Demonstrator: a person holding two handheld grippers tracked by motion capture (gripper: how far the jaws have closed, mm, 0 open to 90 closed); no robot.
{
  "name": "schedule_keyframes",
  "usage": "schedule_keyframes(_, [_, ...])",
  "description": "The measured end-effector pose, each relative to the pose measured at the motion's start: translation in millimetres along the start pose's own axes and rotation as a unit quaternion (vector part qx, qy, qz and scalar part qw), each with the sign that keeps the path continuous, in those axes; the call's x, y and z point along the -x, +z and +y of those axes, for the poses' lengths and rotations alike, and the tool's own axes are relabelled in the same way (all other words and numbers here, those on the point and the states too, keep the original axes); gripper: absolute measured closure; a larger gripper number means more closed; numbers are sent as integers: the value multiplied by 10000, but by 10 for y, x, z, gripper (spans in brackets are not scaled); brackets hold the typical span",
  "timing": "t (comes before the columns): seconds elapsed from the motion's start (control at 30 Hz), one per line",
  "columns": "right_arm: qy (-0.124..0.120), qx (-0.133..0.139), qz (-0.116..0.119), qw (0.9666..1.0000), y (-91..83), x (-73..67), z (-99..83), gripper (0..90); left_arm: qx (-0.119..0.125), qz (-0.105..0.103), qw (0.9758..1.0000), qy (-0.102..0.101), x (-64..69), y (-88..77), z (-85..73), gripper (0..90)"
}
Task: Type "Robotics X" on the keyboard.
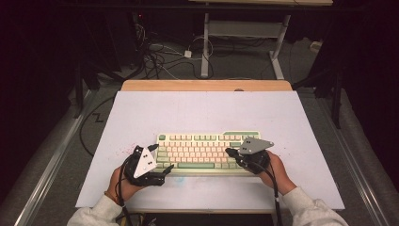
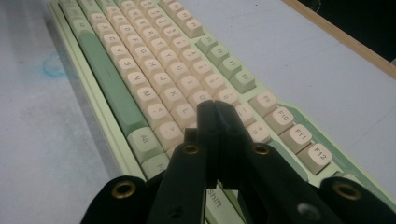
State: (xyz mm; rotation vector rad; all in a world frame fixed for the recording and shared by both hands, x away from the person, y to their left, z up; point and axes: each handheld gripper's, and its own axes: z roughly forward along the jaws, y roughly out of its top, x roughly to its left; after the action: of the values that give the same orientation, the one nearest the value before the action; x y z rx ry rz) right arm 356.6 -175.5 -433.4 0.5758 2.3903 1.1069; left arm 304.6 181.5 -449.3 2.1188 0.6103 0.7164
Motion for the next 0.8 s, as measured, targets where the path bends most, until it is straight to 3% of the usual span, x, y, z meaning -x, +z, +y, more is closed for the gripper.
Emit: schedule_keyframes(0.8, [-14, -381, 45, 9993, 390, 13, 229, 900, -69, -4, 9999, -99, 6, -116, -135, 163])
